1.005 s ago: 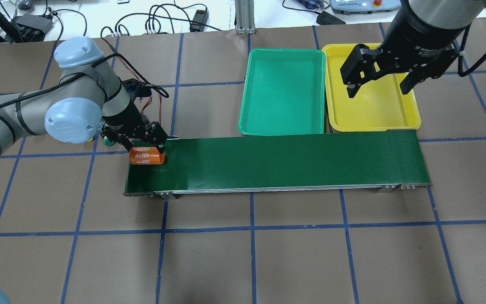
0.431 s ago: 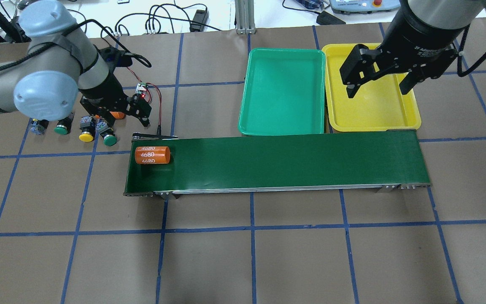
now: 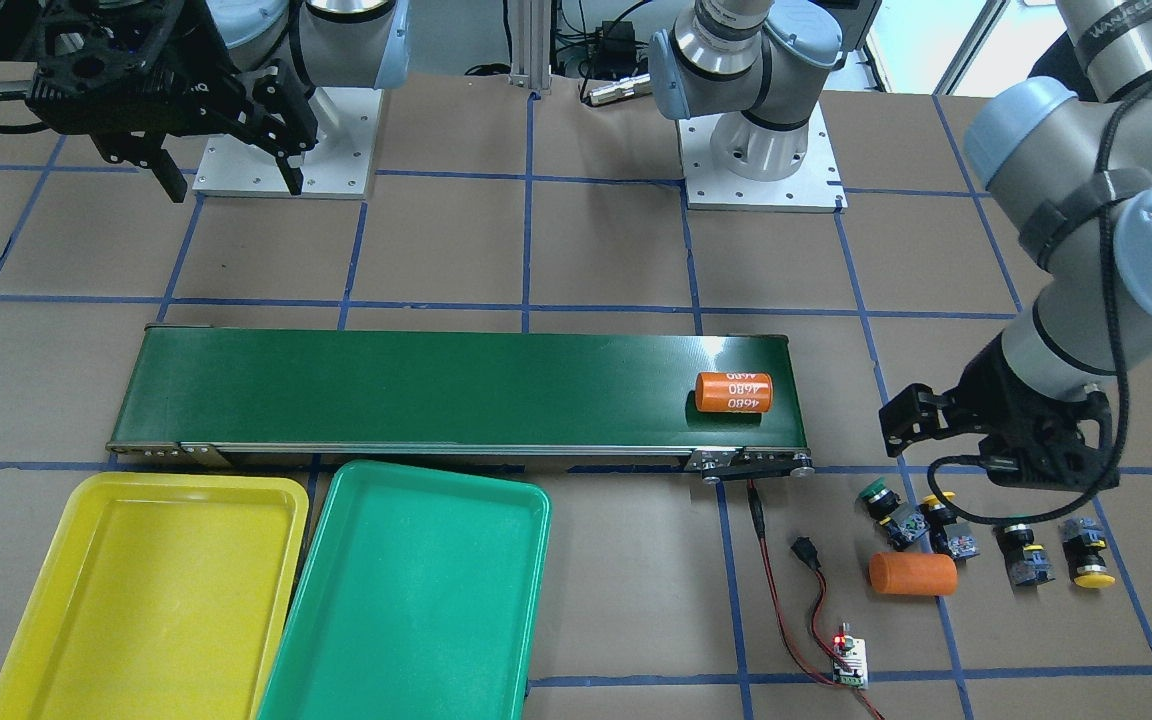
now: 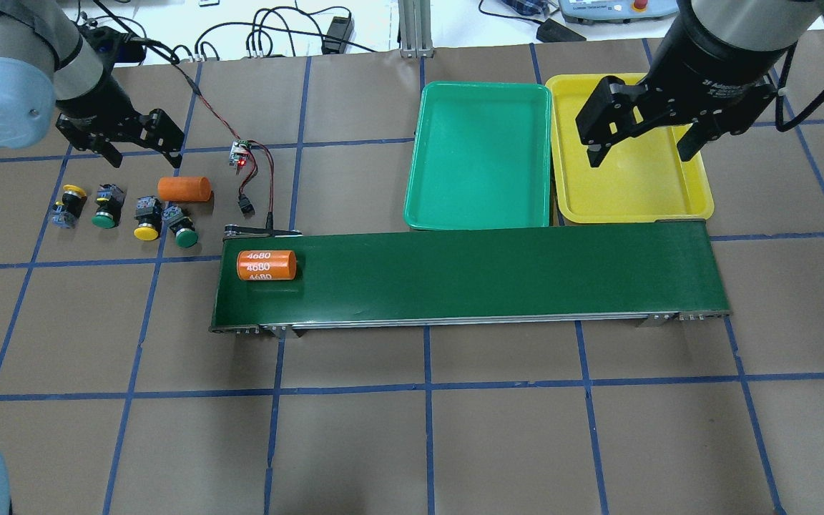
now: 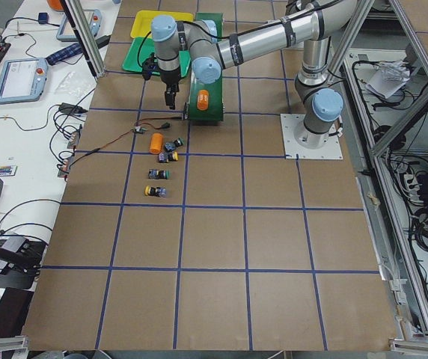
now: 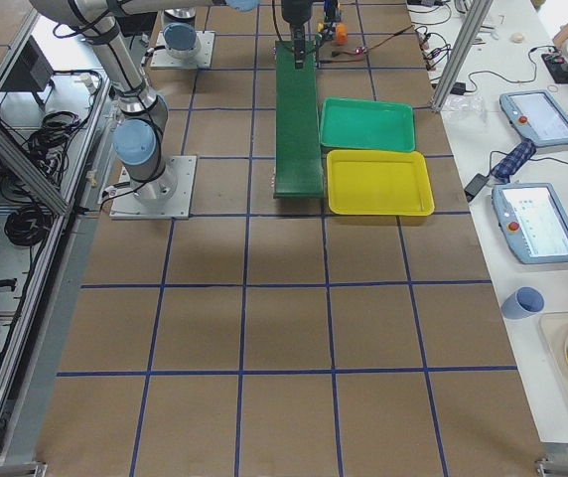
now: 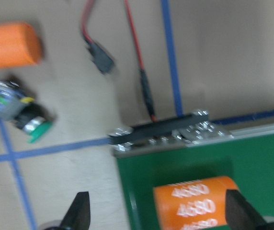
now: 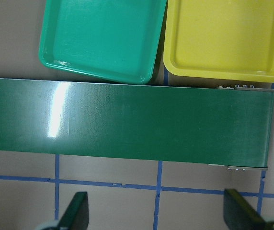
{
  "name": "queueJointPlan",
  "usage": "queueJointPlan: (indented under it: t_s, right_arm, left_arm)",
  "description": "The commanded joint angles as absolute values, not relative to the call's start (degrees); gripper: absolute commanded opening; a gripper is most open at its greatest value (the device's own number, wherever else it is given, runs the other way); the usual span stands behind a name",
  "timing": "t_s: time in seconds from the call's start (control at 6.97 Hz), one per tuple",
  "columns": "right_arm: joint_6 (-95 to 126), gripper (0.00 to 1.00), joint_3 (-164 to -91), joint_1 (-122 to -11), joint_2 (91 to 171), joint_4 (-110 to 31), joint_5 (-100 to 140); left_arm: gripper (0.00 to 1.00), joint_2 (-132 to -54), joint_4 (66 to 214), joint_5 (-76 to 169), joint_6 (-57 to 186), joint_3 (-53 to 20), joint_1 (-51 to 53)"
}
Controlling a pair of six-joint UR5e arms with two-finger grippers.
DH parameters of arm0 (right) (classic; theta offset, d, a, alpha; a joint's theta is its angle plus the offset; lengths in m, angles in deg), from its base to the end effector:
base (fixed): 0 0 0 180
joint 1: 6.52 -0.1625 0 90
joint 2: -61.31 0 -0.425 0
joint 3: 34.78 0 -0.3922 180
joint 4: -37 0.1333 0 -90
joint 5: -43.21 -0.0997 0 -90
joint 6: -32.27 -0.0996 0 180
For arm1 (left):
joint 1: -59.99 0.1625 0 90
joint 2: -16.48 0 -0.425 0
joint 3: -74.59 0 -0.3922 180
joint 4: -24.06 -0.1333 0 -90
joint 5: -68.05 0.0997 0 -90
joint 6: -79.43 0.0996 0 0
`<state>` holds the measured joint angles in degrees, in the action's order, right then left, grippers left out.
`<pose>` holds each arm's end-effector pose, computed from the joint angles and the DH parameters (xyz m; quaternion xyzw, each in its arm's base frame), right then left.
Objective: Sort buttons by color to trays
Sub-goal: 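Open the left gripper and lift it away from the cylinder, then reach the left gripper to the second orange cylinder and grasp it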
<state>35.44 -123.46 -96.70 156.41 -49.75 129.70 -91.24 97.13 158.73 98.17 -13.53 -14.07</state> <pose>0.1408 -0.4566 0.5359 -0.0301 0.9987 -0.0284 0.0299 0.0400 -0.6211 0.3626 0.0244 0.9996 -0.0073 0.0085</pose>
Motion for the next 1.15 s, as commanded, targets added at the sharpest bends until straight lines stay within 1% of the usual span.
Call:
queueJointPlan:
  t_s: [0.0,0.43,1.0]
  right_arm:
    - [35.53,1.0,-123.46,-96.7,156.41,-49.75,129.78]
    - [35.53,1.0,-124.34,-96.7,157.11,-49.75,129.78]
    - [35.53,1.0,-124.43,-96.7,157.11,-49.75,129.79]
  left_arm:
    - [1.0,-97.74,94.31,158.75,101.91,-8.4,-10.32]
    - [1.0,-104.97,88.67,158.13,102.64,-7.5,-11.36]
    - [1.0,-109.29,87.43,154.18,101.93,-7.5,-11.99]
